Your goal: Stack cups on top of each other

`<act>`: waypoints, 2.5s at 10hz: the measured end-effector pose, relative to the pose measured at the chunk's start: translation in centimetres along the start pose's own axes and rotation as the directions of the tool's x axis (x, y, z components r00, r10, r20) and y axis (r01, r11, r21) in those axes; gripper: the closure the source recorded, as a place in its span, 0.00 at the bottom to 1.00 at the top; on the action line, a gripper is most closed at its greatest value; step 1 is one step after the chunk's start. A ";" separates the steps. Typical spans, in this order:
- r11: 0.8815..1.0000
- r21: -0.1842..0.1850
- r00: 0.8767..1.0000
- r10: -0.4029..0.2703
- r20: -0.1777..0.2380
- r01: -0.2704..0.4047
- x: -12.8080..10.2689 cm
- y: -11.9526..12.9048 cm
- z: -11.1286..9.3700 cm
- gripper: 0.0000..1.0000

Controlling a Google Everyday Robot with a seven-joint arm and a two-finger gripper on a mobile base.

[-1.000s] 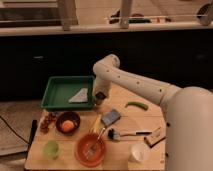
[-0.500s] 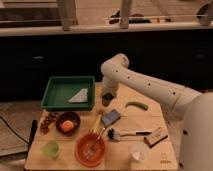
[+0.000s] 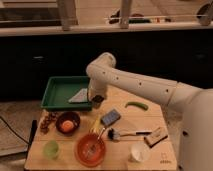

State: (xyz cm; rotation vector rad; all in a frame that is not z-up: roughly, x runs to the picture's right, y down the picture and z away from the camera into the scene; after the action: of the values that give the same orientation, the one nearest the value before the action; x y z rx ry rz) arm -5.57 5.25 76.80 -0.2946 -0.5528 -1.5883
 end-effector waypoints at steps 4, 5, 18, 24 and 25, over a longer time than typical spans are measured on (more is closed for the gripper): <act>0.997 -0.017 0.997 -0.077 0.004 0.077 -3.2 -6.2 -1.5 1.00; 0.996 -0.016 0.996 -0.088 0.009 0.088 -4.1 -7.5 -1.7 1.00; 0.977 -0.030 0.976 -0.210 0.052 0.211 -13.8 -20.1 -2.3 1.00; 0.937 -0.005 0.933 -0.349 0.086 0.350 -16.8 -20.1 -2.1 1.00; 0.930 0.005 0.927 -0.366 0.087 0.367 -17.3 -20.1 -1.9 1.00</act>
State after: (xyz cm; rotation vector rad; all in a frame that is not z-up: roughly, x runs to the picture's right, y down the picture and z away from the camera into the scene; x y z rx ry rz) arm -23.31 19.49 63.03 -0.2805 -0.6960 -1.9480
